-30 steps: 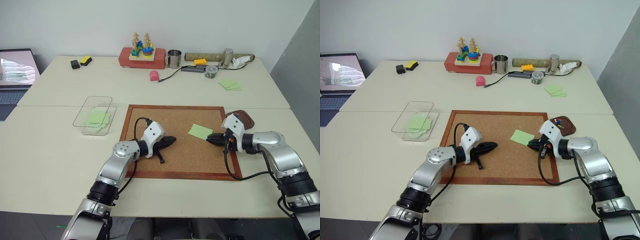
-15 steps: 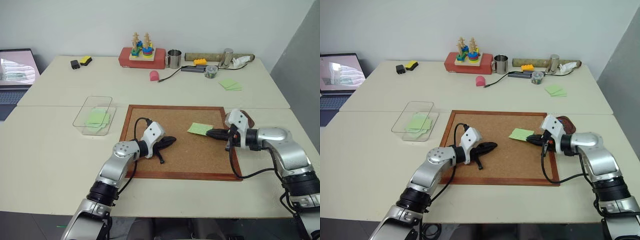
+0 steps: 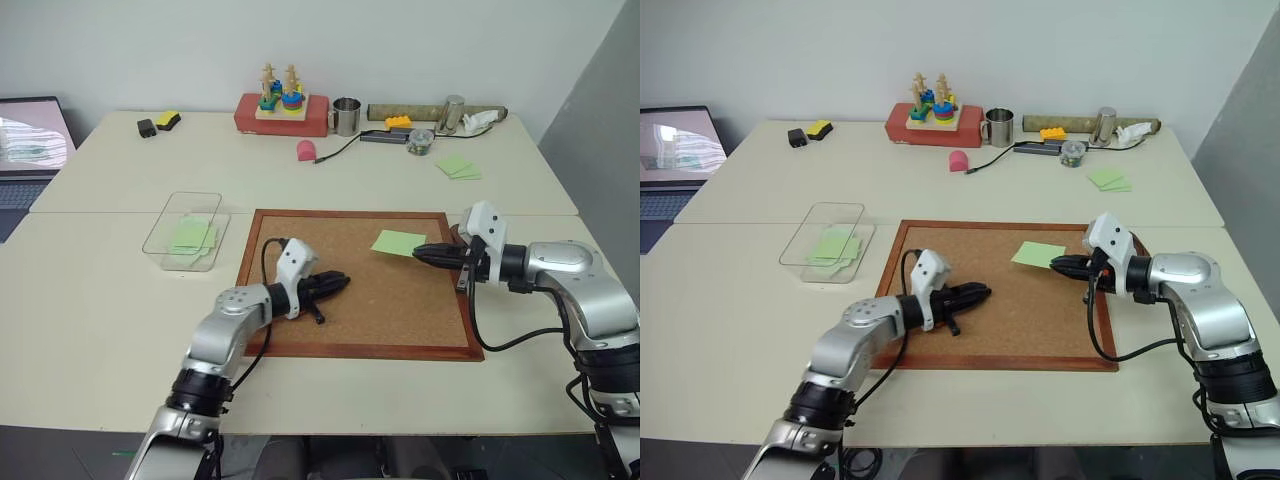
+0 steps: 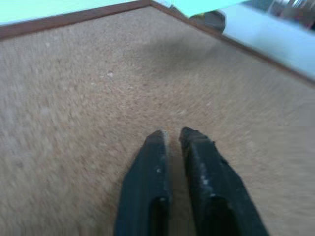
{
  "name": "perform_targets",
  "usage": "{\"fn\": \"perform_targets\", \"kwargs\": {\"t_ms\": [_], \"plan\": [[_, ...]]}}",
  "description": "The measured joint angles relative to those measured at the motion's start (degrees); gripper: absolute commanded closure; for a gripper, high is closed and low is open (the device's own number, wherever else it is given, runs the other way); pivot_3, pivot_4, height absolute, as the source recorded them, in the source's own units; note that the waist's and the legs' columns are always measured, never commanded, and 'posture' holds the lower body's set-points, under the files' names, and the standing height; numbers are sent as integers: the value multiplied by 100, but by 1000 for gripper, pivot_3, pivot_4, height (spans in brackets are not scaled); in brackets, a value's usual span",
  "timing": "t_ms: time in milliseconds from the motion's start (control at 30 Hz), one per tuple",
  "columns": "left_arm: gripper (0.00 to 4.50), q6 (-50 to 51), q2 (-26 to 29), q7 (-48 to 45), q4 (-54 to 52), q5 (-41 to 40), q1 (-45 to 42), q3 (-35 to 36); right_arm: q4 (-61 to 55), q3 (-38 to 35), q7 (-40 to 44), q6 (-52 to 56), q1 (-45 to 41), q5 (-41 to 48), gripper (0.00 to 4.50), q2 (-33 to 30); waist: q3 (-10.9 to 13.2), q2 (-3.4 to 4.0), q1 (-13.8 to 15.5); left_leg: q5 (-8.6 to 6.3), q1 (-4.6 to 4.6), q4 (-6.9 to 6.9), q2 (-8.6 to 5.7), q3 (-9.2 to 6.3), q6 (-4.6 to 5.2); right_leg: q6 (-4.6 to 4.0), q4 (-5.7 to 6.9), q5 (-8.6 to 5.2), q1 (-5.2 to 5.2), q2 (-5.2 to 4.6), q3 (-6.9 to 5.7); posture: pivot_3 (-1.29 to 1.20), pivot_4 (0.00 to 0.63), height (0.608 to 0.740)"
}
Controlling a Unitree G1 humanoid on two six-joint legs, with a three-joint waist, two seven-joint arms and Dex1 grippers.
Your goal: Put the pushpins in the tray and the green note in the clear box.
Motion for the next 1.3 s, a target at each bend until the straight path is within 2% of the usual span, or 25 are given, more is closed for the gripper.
{"fn": "perform_targets", "kwargs": {"t_ms": [133,233,333,367,400,433,500,600,900,1033,1067,1267,1300], "plan": [[2490,1065,-2,204,-778,-1042,407,600,0,-45,-70,-2,-22,5,4500,34,1,-2,30,0,-1,4,-2,-4,0,0,0,0,4,-3,-5,0,150,740],[1869,1788,-471,736,-1074,-2083,620,1271,0,-45,-97,-2,-39,10,4500,49,3,-4,61,0,-1,9,-6,-2,0,2,0,1,7,-7,-3,0,150,740],[1498,2172,-1001,1303,-1120,-2859,580,1609,1,-43,-98,-5,-140,13,4500,91,3,-6,78,0,-1,10,-7,-3,-1,4,0,2,9,-7,-5,0,150,740],[1197,2247,-1229,1590,-1101,-3079,515,1726,1,-45,-98,-5,-174,15,4500,91,3,-6,82,0,-1,10,-8,-4,-1,4,0,2,10,-7,-5,0,150,740],[1125,2268,-1399,1826,-1067,-3205,401,1801,-1,-45,-98,-5,-192,19,4500,95,5,-9,86,1,-1,10,-9,-4,-1,4,0,2,11,-7,-5,0,150,740],[823,2271,-1564,2040,-1004,-3325,272,1859,-4,-45,-98,-5,-197,28,4500,96,5,-10,88,1,-1,10,-9,-4,-1,4,-1,3,11,-7,-6,0,150,740],[498,2270,-1759,2303,-858,-3476,94,1897,-6,-44,-98,-3,-223,53,4500,102,6,-10,83,1,-1,10,-10,-2,-1,4,-1,3,10,-7,-3,0,150,740],[498,2261,-2068,2686,-452,-3603,-298,1897,-157,-46,-99,36,-287,147,4500,104,7,-12,83,1,-2,9,-10,-2,-2,4,-2,3,9,-5,-4,0,150,740],[498,2145,-2431,3020,404,-3715,-1075,1872,-619,-47,-115,254,-296,278,4500,95,7,-13,74,1,-3,8,-10,0,-3,4,-7,2,8,-4,-2,0,150,740],[1040,2050,-2489,3043,612,-3715,-1206,1875,-710,-47,-126,316,-296,315,4500,96,8,-14,75,2,-4,8,-11,0,-3,4,-7,2,7,-4,-2,0,150,740],[1351,2023,-2494,3040,657,-3714,-1234,1874,-731,-47,-129,342,-296,340,4500,96,8,-14,75,2,-4,8,-11,0,-3,4,-7,2,7,-4,-2,0,150,740],[2437,1919,-2464,2974,690,-3707,-1284,1835,-840,-42,-138,383,-296,404,4500,96,8,-14,75,2,-4,7,-11,0,-3,4,-8,2,7,-4,-1,0,150,740],[2507,1914,-2455,2970,690,-3706,-1286,1824,-845,-39,-138,383,-296,405,4500,96,8,-14,75,2,-4,7,-11,0,-4,4,-8,2,7,-4,-1,0,150,740]]}}
